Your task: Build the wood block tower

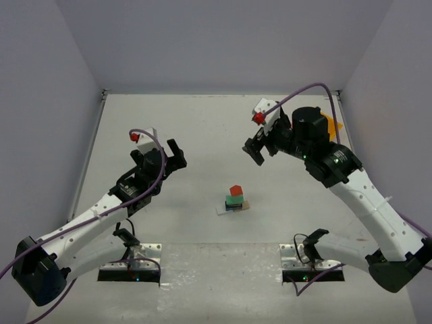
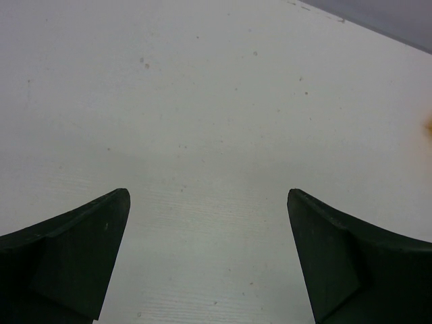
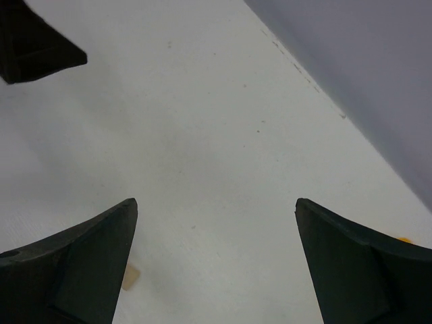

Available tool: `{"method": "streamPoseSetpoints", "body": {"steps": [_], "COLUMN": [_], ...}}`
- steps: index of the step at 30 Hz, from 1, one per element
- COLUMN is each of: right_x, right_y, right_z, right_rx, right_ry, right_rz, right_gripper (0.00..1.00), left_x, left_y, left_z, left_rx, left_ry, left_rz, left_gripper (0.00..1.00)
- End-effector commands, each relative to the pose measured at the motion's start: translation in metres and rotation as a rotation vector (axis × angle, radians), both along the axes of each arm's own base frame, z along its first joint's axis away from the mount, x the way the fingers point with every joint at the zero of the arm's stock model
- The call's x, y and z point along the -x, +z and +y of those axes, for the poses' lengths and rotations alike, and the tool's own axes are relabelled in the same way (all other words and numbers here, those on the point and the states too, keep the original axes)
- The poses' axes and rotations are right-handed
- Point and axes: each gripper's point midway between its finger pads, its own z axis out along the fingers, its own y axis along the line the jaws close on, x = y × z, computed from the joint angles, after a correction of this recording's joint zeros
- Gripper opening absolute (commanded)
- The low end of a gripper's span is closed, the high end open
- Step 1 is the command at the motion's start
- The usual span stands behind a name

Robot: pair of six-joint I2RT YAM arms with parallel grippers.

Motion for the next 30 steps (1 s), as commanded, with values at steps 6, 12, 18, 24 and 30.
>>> {"method": "streamPoseSetpoints", "body": {"steps": [6,12,18,24,30], "right_x": [-0.103,-0.096,-0.077,-0.058,-0.053], "right_y": [-0.104,-0.188,-0.21,-0.226,-0.22], "right_z": [-0.103,-0.156,-0.169,-0.182,-0.181], "right_rx": [-0.429,-0.649,-0.594,-0.5,-0.551], "right_ry": [-0.66,-1.039,-1.083,-1.12,-1.116], "right_rz": [0.51,0.688,0.644,0.616,0.582], "right_gripper": [0.99,0.99,0.99,0.99,0.99], "left_x": [-0.016,-0.016,-0.01,-0.005,-0.004], "left_y": [0.036,0.039,0.035,0.029,0.026], "left_z": [-0.004,-0.002,0.011,0.021,0.029], "left_rx": [0.041,0.04,0.04,0.038,0.023], "left_ry": [0.019,0.028,0.084,0.121,0.17], "left_rz": [-0.117,-0.132,-0.132,-0.134,-0.114], "left_gripper": [1.0,1.0,1.0,1.0,1.0]}}
